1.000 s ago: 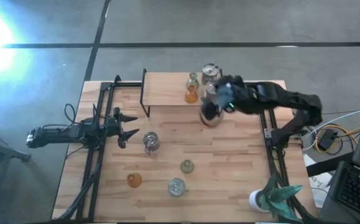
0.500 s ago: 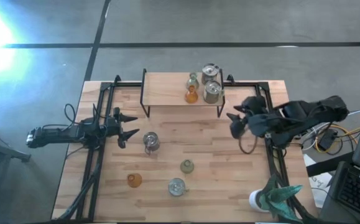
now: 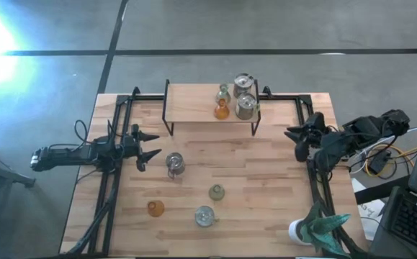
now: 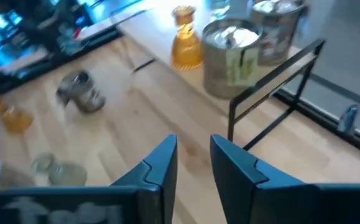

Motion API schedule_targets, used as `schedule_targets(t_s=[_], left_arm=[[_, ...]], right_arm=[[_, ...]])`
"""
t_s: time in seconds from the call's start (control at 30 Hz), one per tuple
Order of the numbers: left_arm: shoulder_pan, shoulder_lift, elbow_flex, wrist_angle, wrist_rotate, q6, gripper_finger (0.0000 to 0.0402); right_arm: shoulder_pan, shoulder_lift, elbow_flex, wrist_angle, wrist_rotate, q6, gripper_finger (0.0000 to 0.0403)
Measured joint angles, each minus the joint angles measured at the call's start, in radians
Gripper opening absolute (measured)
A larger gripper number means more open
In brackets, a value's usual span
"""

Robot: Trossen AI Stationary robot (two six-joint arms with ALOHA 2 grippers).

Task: Pick & Place candle stick holders
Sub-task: Put the green glass candle holder on the shelf

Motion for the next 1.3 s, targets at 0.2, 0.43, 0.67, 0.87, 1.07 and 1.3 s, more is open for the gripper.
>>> schedule_targets(t_s=[0.2, 0.43, 0.67, 0.87, 1.07, 1.3], left_arm=[[0.000, 0.000, 0.000, 0.000, 0.000, 0.000, 0.0273], [0.001, 0.000, 0.000, 0.002, -0.018, 0.064, 0.0273], [0.001, 0.000, 0.000, 0.002, -0.026, 0.083, 0.0273], [0.001, -0.001, 0.000, 0.004, -0.016, -0.067, 0.0273], [0.001, -0.002, 0.000, 0.056, -0.013, -0.293, 0.0273], [0.001, 0.007, 0.030, 0.164, 0.188, -0.367, 0.0273]], right_arm=[[0.003, -0.091, -0.114, 0.140, -0.058, -0.176, 0.0073], [0.008, -0.209, -0.263, 0.493, -0.147, -0.603, 0.0070], [0.007, -0.331, -0.323, 0.484, -0.165, -0.601, 0.0083], [0.007, -0.383, -0.359, 0.481, -0.167, -0.600, 0.0093], [0.008, -0.385, -0.375, 0.481, -0.169, -0.598, 0.0098], [0.008, -0.372, -0.376, 0.481, -0.169, -0.599, 0.0085]])
